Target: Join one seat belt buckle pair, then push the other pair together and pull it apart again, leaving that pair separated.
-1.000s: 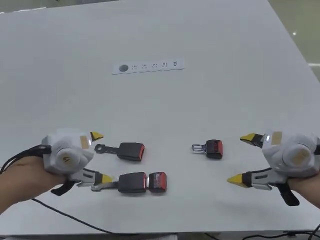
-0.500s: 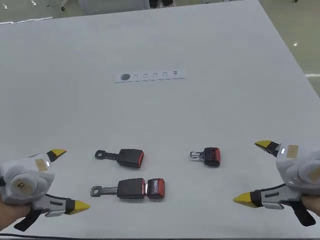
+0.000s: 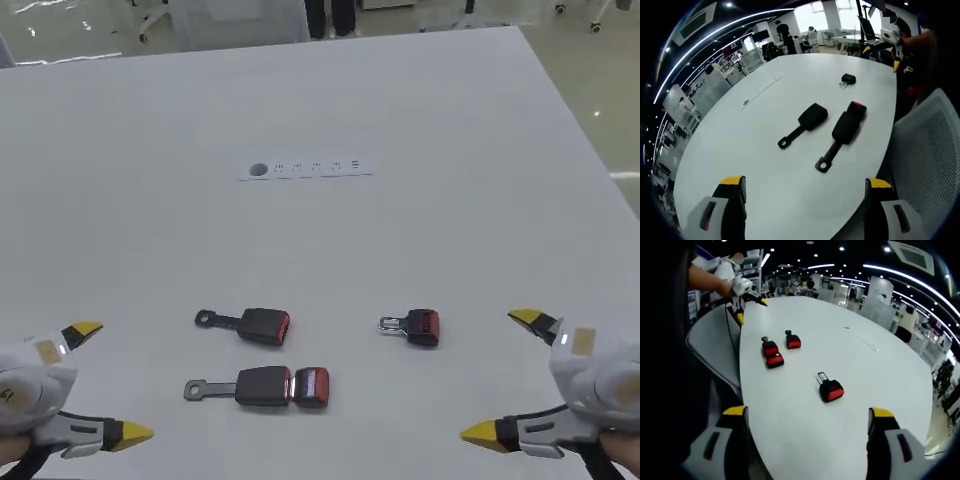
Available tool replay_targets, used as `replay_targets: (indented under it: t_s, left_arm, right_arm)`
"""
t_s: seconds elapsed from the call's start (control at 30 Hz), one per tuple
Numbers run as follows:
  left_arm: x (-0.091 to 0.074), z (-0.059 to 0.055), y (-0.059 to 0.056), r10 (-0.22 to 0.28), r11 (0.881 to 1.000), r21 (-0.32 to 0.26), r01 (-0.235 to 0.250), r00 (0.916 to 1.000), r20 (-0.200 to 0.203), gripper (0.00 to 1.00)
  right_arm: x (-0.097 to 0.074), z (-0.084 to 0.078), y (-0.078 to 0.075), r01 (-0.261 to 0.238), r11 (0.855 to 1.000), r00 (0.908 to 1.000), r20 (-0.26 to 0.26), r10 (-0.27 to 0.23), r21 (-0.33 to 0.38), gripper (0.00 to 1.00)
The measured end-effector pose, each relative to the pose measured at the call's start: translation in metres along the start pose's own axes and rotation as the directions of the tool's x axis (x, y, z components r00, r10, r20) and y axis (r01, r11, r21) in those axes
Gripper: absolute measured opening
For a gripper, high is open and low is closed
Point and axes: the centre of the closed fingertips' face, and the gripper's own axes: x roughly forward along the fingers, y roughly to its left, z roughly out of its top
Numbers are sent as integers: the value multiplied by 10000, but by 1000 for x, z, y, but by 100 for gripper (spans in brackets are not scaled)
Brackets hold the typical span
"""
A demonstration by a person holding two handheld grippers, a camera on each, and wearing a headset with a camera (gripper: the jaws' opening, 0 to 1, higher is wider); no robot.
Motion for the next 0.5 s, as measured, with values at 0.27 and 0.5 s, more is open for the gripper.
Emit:
replay_targets:
  t_s: [0.27,0.5]
  left_arm:
    - [-6,-4,-4,220,9996,-190,-220,9998,9,100]
    - [-8,-6,-5,289,9991,-316,-289,9996,-15,100]
  right_arm:
    - [0,2,3,-48,9999,10000,25,48,110,100]
    - [2,6,8,-119,9997,9999,115,116,223,100]
